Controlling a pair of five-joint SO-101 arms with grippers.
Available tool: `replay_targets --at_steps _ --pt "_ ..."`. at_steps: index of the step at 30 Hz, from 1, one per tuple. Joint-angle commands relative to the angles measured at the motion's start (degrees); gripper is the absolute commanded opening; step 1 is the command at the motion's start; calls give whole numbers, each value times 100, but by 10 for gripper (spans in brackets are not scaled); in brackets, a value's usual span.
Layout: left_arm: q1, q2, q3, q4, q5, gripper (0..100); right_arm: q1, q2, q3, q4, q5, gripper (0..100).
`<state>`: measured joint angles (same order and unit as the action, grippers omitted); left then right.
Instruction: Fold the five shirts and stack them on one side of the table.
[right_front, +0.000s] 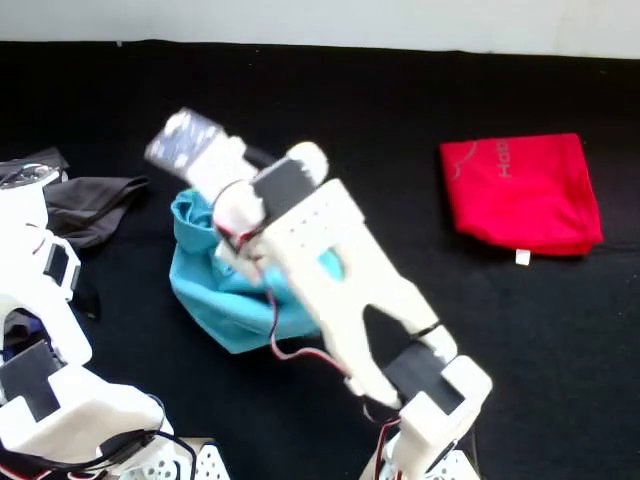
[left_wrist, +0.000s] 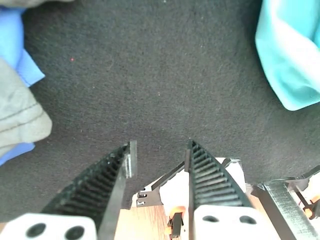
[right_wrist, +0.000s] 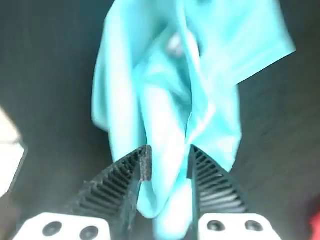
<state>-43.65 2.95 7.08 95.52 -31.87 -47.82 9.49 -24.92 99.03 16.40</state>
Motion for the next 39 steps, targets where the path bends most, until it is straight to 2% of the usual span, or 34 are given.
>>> replay_targets --at_steps 1,6,14,18,24,29,39 --pt "48 -22 -13 35 35 168 -163 -338 136 -66 -35 134" --pt "48 -22 -13 35 26 168 365 -277 31 -84 -26 139" --pt "66 -22 -13 18 26 168 1332 -286 1938 -22 536 139" --pt "92 -22 -31 0 26 168 1402 -286 2844 -215 545 139" --pt "75 -22 -48 0 26 168 1481 -286 4022 -822 1046 142" --pt "92 -22 -57 35 26 168 1596 -295 4409 -1367 1055 241" --pt "57 -22 -13 53 35 168 1613 -286 5262 -2448 1064 241"
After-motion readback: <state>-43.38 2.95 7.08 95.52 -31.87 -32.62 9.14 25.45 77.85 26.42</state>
